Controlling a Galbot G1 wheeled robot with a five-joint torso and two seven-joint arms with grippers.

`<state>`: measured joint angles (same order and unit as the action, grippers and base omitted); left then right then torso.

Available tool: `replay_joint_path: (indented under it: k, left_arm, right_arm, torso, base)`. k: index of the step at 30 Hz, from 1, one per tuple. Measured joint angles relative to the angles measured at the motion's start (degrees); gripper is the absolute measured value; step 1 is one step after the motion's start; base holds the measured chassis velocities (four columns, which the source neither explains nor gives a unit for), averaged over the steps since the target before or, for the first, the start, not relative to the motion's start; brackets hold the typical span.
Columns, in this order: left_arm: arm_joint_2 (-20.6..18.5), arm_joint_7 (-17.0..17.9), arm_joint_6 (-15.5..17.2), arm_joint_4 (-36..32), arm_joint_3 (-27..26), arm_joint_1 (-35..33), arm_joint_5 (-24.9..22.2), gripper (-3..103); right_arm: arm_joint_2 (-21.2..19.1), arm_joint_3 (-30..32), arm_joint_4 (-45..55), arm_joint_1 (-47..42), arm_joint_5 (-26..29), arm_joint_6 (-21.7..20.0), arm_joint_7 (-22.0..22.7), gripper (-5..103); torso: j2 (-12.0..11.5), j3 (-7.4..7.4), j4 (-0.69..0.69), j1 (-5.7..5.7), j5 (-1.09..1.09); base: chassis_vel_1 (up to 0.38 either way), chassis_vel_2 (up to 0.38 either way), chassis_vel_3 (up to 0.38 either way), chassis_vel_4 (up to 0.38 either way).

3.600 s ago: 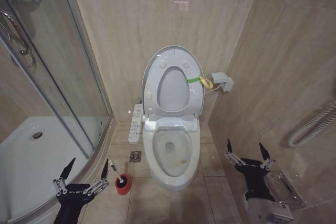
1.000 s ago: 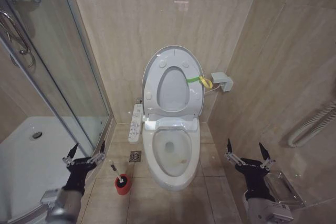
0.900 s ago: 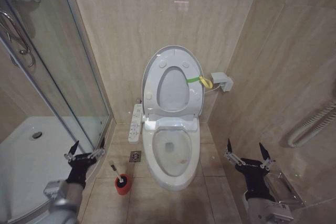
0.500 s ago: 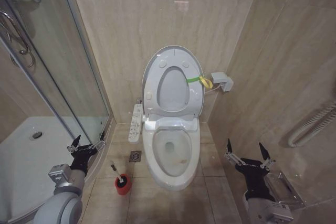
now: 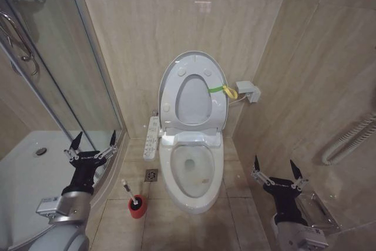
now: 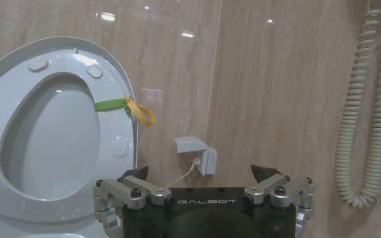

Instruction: Open the toilet lid, clean the toilet bowl with a toilet brush, close the toilet lid, and flush.

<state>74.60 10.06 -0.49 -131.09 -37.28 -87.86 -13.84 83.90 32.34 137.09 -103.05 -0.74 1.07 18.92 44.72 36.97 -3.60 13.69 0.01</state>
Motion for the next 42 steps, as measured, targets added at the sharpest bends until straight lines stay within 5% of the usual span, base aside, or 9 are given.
replay_joint_path:
  k: [3, 8, 21, 30, 42]
  left_arm:
    - [0.25, 0.93, -8.27, 9.10, 1.61, -0.17, 0.82, 100]
    - [0.62, -0.84, -14.36, 14.15, 2.24, -0.43, 0.89, 99]
    - [1.82, 3.92, -12.44, 20.94, 9.40, -0.67, -0.49, 99]
    - [2.19, 3.77, -13.34, 27.32, 10.17, 0.33, 0.40, 100]
    - [1.98, 2.07, -14.03, 26.49, 9.77, 1.02, 1.46, 100]
  right_arm:
    - [0.00, 0.00, 0.00, 0.00, 0.00, 0.00, 0.01, 100]
    - [0.00, 0.00, 0.00, 0.00, 0.00, 0.00, 0.00, 100]
    - [0.00, 0.00, 0.00, 0.00, 0.00, 0.00, 0.00, 100]
    - [0.00, 0.00, 0.00, 0.00, 0.00, 0.00, 0.00, 100]
    - [0.00, 0.00, 0.00, 0.00, 0.00, 0.00, 0.00, 100]
  torso:
    - [0.00, 0.00, 0.00, 0.00, -0.02]
    - [0.00, 0.00, -0.01, 0.00, -0.01]
    - [0.00, 0.00, -0.02, 0.00, 0.00]
    - [0.00, 0.00, -0.01, 0.00, -0.01]
    - [0.00, 0.00, -0.01, 0.00, -0.01]
  base:
    - [0.000, 0.000, 0.000, 0.000]
    - [0.000, 0.000, 0.000, 0.000]
    - [0.000, 0.000, 0.000, 0.000]
    - [0.000, 0.000, 0.000, 0.000]
    - [0.000, 0.000, 0.000, 0.000]
